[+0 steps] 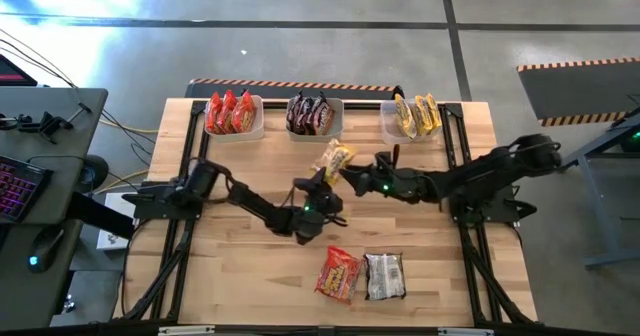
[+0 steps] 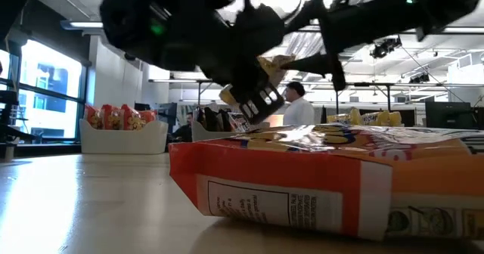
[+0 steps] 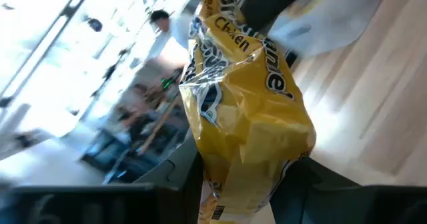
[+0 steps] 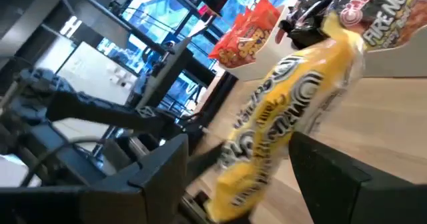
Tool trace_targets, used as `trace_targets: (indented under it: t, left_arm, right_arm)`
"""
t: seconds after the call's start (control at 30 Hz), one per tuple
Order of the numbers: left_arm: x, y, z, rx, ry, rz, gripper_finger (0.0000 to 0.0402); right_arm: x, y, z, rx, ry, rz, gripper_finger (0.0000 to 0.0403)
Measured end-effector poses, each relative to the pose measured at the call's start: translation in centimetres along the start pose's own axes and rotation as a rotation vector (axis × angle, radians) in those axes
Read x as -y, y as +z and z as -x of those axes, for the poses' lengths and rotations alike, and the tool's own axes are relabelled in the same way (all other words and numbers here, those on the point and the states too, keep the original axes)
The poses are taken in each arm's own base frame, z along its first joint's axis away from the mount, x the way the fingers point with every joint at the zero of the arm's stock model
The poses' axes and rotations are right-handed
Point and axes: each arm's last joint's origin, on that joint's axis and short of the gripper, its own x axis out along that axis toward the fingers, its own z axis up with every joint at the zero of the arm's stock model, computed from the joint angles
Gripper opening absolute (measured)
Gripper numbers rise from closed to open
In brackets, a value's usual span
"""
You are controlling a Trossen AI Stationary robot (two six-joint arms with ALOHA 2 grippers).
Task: Sort Maruchan noodles
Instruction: Put the yellow noodle pack into the transparent bin
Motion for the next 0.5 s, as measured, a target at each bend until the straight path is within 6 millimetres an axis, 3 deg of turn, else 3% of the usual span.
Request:
trace_targets:
  t: [0.13,0.5]
  left_arm:
    - [0.9,0.6,-0.2,-0.035,0.032,-0.021,0.0110]
    - [0.8,1.1,0.1,-0.006,0.008,0.053,0.0110]
  right_arm:
    - [0.2,0.5,-1.2,-0.028,-0.063,-0.034,0.0246]
    - [1.4,0.7,-1.9,-0.096,-0.101,-0.130,0.0246]
